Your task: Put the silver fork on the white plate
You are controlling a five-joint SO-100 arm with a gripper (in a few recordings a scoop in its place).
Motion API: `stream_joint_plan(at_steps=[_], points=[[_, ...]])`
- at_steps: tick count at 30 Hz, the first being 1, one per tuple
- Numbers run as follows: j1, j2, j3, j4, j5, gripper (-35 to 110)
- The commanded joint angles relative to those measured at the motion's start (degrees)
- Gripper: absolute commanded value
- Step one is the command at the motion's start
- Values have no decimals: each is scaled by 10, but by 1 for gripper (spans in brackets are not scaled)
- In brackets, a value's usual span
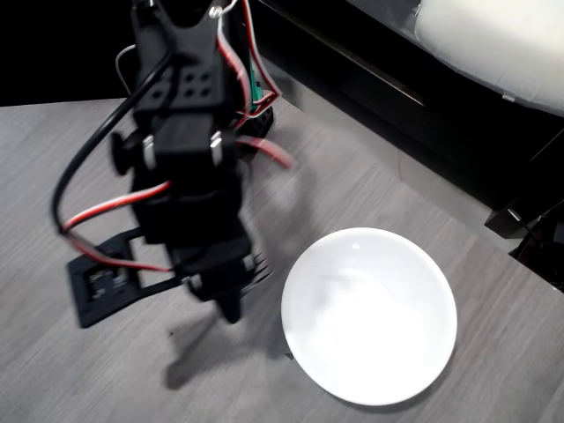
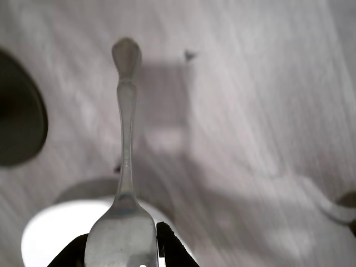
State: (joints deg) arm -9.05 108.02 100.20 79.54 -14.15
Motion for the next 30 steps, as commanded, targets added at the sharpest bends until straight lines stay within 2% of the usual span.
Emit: stream_joint_plan(at_steps=[1, 11, 23, 25, 30], points=[[-39, 33, -20, 7, 20, 1], [-138, 19, -20, -9, 67, 0], [-171, -141, -27, -99, 92, 1], [-171, -134, -41, -98, 92, 8], [-161, -129, -89, -67, 92, 10]])
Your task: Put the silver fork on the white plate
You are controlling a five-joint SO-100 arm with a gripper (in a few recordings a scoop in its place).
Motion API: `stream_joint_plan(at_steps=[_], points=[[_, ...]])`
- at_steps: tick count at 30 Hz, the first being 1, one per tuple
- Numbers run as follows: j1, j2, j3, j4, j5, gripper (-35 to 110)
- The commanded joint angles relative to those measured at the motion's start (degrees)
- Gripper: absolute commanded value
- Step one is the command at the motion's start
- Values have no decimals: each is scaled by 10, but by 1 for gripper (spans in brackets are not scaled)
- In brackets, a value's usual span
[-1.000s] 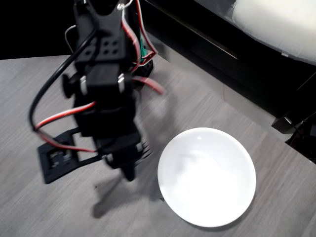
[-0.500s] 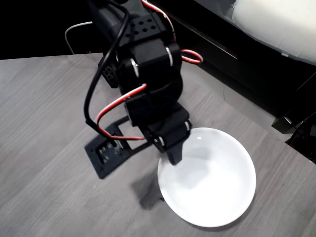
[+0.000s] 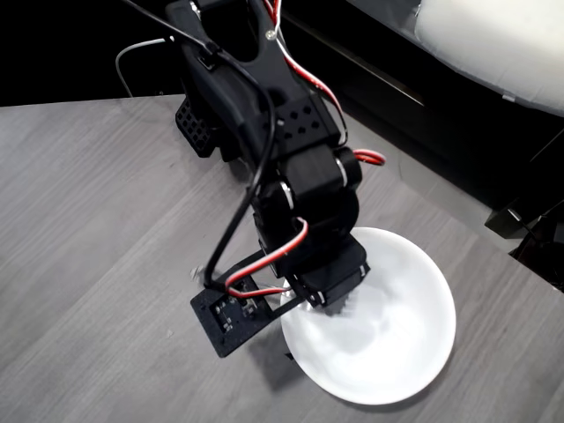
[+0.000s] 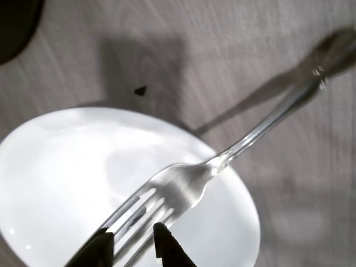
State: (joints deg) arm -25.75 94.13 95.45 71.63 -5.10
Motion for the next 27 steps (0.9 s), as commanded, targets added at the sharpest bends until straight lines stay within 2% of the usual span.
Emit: stream_joint_plan(at_steps=[1, 6, 10, 19, 27], points=[[6, 11, -44, 16, 2, 10], [10, 19, -45, 25, 2, 10], [26, -2, -42, 20, 2, 0], [24, -132, -49, -52, 6, 0], [4, -179, -85, -61, 9, 0]])
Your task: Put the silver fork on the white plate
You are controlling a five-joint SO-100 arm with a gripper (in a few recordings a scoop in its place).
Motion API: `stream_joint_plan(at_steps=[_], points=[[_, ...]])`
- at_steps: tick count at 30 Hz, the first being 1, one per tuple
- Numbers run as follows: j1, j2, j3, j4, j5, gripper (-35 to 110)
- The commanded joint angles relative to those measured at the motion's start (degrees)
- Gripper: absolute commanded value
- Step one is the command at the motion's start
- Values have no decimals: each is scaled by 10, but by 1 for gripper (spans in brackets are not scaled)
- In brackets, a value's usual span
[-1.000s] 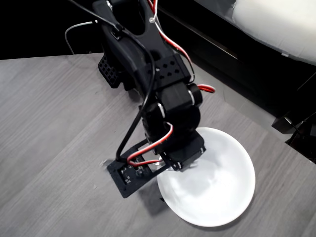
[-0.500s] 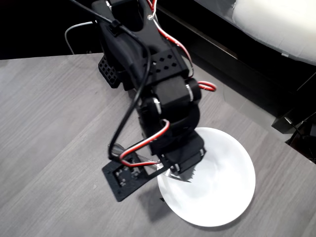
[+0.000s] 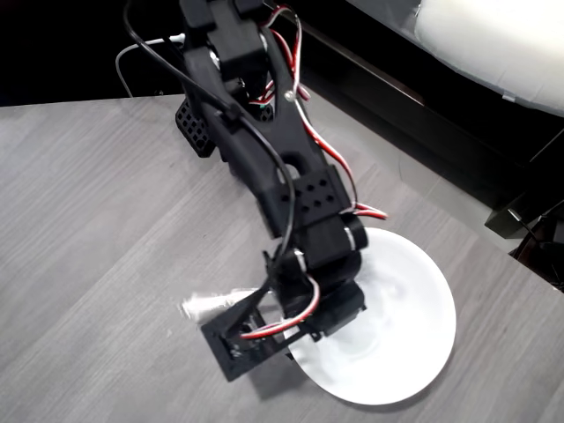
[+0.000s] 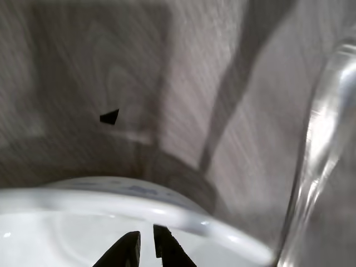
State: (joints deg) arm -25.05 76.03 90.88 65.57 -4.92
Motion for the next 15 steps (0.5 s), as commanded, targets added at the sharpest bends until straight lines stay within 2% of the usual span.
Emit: stream_joint_plan(at_steps=[1, 10, 15], points=[[-5, 0, -43, 0, 7, 0], [-8, 25, -62, -7, 33, 0], [4, 100, -62, 51, 43, 0]])
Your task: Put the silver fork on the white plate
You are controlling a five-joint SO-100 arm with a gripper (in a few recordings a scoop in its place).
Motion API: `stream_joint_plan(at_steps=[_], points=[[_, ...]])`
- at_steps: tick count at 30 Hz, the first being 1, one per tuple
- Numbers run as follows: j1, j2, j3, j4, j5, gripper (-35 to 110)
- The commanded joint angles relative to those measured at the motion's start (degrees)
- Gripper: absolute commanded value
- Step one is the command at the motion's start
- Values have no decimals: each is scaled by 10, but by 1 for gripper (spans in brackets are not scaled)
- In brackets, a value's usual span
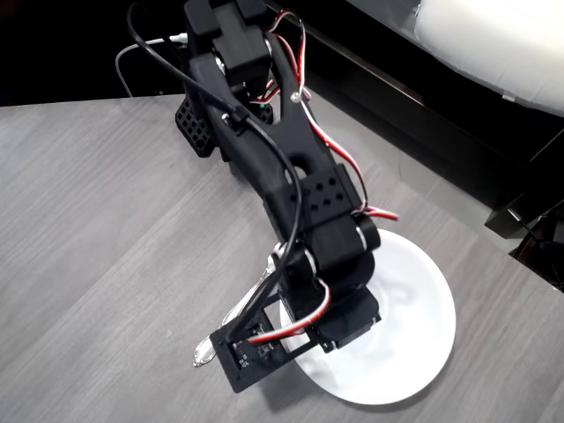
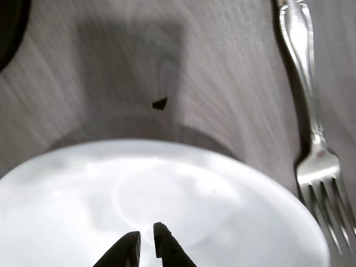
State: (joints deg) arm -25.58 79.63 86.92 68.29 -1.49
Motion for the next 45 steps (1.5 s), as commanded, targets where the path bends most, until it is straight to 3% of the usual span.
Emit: stream_joint_plan(at_steps=[1, 20, 29, 35, 45], points=[[16, 85, -23, 33, 12, 0], [156, 334, 7, 195, 2, 0], [183, 512, 169, 155, -29, 0], [231, 512, 208, 153, -68, 0], [278, 465, 305, 44, -115, 0]])
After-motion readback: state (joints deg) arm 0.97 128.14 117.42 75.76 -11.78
